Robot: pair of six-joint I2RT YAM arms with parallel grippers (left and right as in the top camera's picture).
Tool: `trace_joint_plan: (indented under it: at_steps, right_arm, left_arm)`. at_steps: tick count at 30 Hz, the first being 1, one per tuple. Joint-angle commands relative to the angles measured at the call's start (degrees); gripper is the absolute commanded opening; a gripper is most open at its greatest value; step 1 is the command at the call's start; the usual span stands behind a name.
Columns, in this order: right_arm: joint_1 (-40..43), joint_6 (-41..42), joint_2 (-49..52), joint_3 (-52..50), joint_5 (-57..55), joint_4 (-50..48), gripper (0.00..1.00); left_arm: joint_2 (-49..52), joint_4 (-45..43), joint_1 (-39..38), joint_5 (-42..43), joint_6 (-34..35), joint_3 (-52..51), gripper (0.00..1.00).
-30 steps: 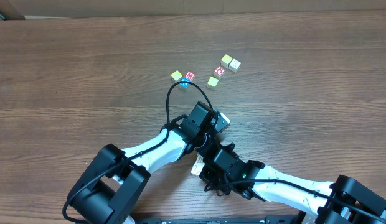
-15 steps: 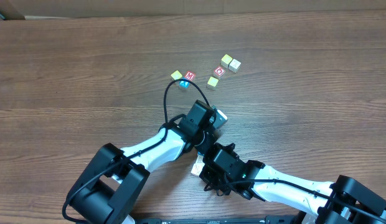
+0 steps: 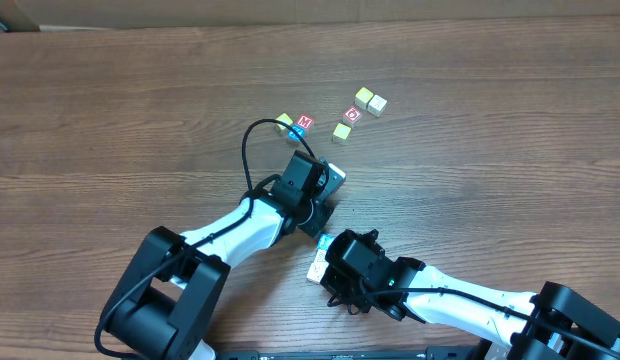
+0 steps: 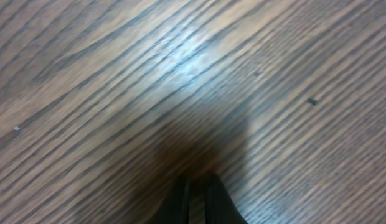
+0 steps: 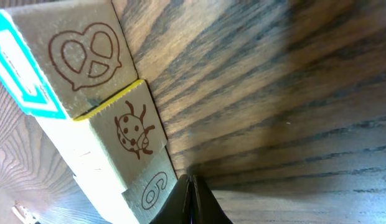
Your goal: Flip 5 blocks
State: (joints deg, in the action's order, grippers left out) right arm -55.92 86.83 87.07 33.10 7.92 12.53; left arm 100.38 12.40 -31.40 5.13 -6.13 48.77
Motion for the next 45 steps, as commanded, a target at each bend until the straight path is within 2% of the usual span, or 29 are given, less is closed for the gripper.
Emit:
trace_joint_plan:
  at_steps: [1, 45]
  right_arm:
    - [0.1, 0.2, 0.8, -0.3, -4.0, 1.0, 0.04]
    - [2.1, -3.3, 0.8, -0.3, -7.2, -2.9, 0.04]
  left_arm:
    - [1.9, 2.3, 1.7, -3.6, 0.8, -1.7, 0.04]
    - [1.9, 2.3, 1.7, -1.2, 1.0, -1.7, 0.04]
